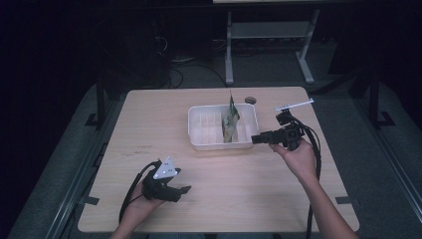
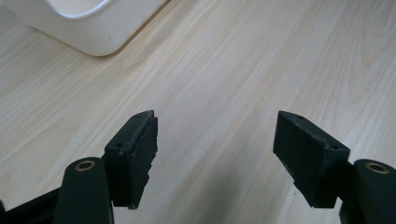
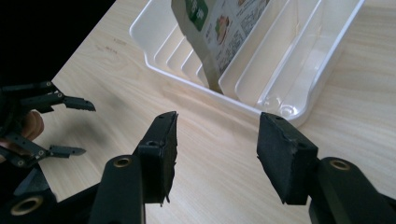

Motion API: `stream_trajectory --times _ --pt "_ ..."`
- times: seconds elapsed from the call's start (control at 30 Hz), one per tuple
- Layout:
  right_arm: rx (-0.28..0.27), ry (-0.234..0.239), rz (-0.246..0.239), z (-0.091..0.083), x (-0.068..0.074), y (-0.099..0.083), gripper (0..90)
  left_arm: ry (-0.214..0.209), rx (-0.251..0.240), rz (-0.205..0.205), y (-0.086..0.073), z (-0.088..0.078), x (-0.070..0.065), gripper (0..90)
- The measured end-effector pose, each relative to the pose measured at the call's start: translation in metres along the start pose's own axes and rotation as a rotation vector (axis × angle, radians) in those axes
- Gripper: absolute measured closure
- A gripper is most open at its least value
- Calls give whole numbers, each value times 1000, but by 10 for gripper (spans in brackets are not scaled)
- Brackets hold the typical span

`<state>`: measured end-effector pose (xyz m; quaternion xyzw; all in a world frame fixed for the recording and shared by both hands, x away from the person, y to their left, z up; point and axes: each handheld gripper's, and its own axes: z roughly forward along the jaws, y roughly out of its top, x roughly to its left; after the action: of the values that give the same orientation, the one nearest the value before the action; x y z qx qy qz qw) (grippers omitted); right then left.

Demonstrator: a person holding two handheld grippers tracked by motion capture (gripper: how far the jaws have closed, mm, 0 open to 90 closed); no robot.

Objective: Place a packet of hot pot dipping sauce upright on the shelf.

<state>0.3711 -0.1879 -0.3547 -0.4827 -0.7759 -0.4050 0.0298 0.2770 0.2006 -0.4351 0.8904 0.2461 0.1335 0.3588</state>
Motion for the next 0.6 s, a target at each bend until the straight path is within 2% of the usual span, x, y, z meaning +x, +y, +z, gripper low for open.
stream_trajectory --times 0.6 --pt "5 14 -4 -6 -1 -33 464 2 -3 -6 0 0 0 297"
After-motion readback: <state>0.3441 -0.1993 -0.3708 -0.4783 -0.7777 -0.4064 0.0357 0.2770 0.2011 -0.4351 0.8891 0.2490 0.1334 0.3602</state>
